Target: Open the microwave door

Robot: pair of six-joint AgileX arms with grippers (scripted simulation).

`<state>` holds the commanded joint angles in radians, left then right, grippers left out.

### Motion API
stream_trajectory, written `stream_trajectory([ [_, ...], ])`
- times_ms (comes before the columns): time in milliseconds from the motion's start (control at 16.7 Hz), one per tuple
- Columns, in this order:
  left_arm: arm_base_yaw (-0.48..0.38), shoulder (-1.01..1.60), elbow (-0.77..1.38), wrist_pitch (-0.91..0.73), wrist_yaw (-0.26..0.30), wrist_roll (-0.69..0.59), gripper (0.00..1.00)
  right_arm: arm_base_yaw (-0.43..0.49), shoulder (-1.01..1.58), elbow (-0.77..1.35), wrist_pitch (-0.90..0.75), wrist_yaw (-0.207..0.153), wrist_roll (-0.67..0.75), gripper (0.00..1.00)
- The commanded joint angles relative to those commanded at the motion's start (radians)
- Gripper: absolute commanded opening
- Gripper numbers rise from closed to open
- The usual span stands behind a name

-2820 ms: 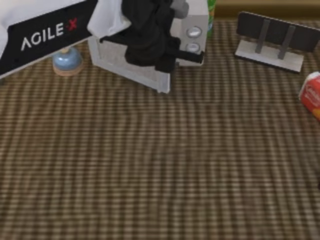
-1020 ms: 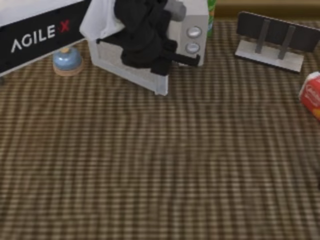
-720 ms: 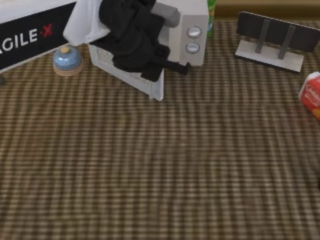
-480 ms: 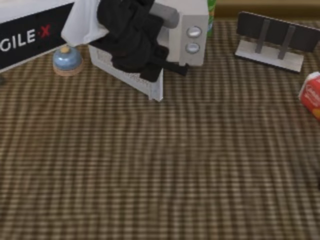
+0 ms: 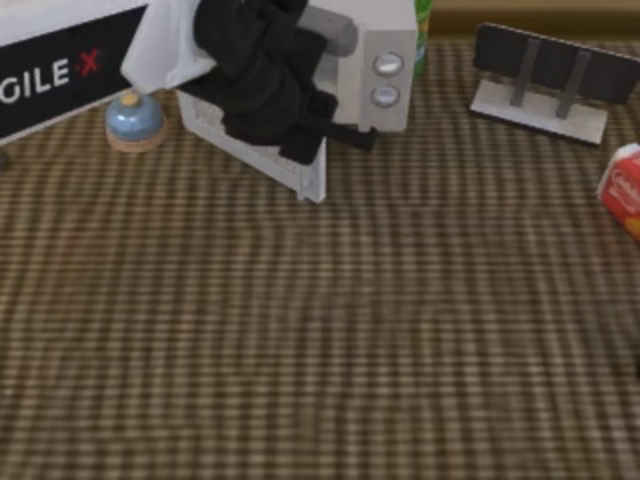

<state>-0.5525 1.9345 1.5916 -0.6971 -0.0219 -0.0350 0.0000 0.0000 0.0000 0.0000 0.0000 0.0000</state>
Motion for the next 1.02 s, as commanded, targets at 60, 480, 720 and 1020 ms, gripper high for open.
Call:
stream_trajectory([
  [60, 0.0, 0.0, 0.0, 0.0, 0.0, 0.0, 0.0, 0.0, 0.0, 0.0, 0.0, 0.0, 0.0, 1.0],
  [480, 0.0, 0.0, 0.0, 0.0, 0.0, 0.0, 0.0, 0.0, 0.0, 0.0, 0.0, 0.0, 0.0, 1.0],
  [720, 0.0, 0.0, 0.0, 0.0, 0.0, 0.0, 0.0, 0.0, 0.0, 0.0, 0.0, 0.0, 0.0, 1.0],
  [1020, -0.001, -0.006, -0.012, 0.003, 0.014, 0.012, 0.0, 0.0, 0.0, 0.0, 0.0, 0.0, 0.0, 1.0],
])
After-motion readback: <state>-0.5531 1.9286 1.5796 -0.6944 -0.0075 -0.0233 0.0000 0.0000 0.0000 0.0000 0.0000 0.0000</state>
